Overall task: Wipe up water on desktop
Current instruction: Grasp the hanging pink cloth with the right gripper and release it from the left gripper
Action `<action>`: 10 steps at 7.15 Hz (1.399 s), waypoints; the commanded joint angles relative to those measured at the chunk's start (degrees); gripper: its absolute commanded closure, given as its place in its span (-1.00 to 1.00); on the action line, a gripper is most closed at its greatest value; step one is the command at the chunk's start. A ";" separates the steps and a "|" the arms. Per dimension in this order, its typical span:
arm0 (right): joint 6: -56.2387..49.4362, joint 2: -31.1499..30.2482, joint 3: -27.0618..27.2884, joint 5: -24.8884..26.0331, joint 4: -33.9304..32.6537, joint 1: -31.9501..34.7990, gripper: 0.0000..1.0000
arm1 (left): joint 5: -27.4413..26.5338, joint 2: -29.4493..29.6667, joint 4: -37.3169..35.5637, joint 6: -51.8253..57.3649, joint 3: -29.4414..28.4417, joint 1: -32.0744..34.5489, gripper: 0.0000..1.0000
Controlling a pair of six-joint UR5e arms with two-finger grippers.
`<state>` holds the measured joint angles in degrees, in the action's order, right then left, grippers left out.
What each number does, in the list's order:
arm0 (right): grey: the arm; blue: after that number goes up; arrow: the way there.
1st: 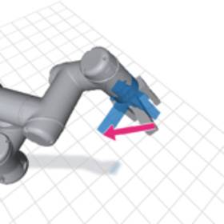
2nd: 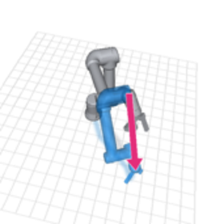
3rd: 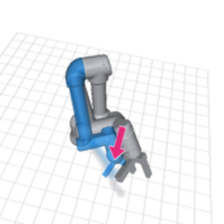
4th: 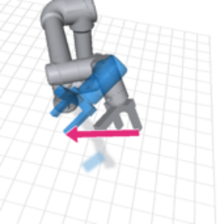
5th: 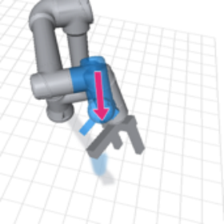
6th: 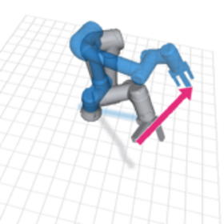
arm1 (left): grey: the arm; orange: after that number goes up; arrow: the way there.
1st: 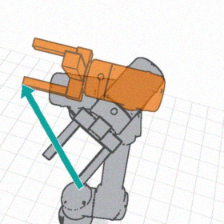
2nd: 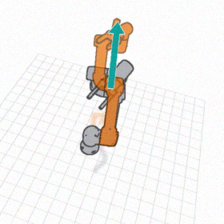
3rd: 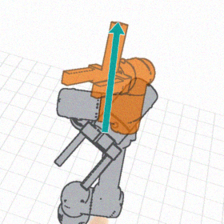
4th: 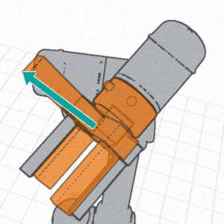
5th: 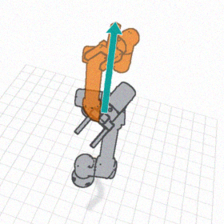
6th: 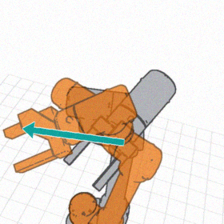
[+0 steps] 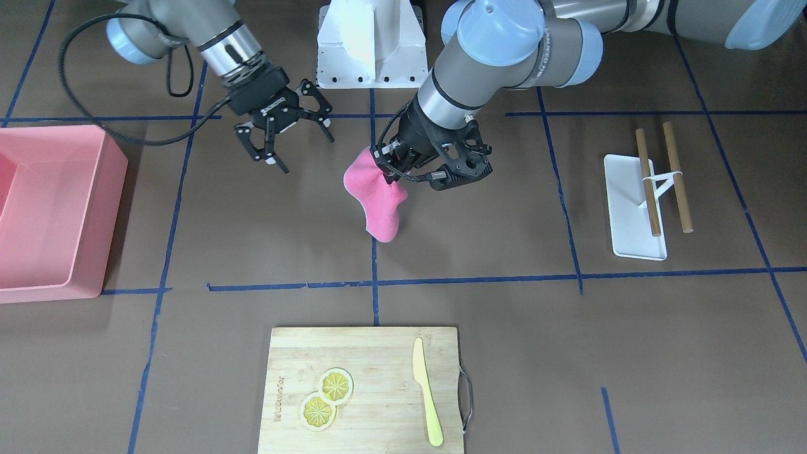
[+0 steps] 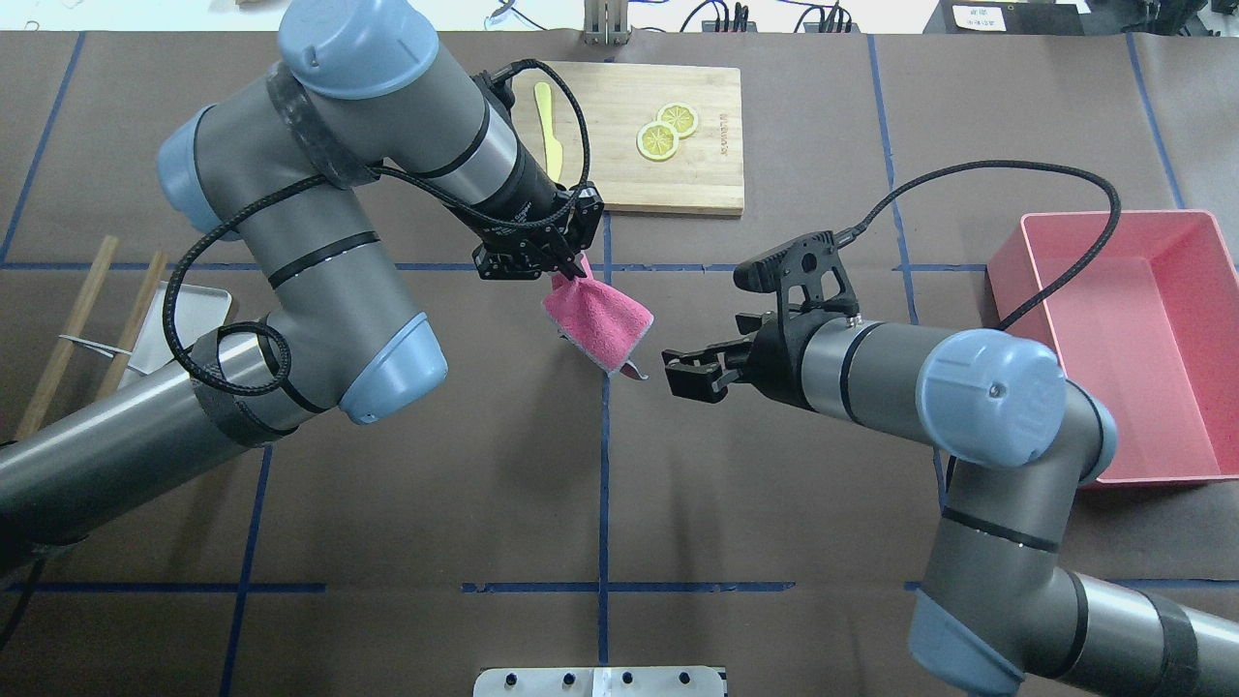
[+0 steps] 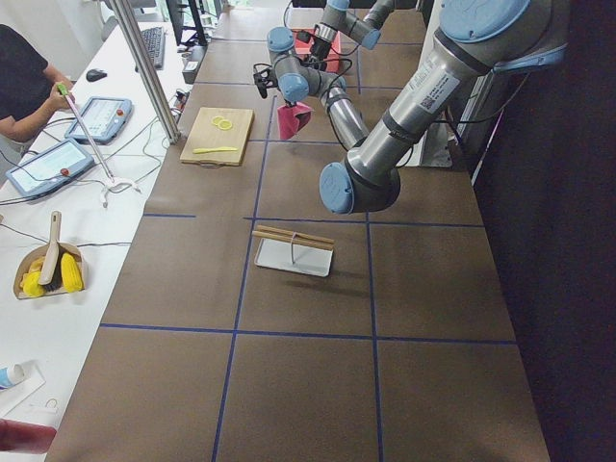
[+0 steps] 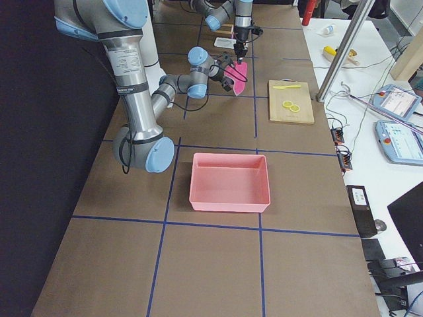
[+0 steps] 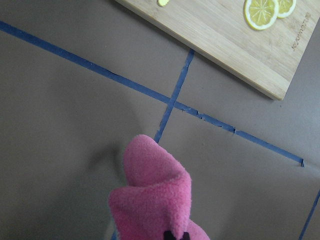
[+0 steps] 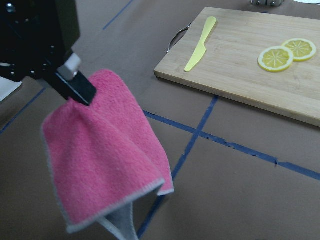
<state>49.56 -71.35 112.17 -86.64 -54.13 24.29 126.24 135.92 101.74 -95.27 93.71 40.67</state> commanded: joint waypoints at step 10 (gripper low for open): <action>-3.60 3.76 -2.04 17.64 -1.32 -8.56 -0.69 | -3.37 2.16 0.03 -6.59 3.41 -6.56 0.94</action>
<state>45.97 -67.58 110.29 -69.95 -55.45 16.04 122.87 138.13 101.81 -101.81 96.66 34.50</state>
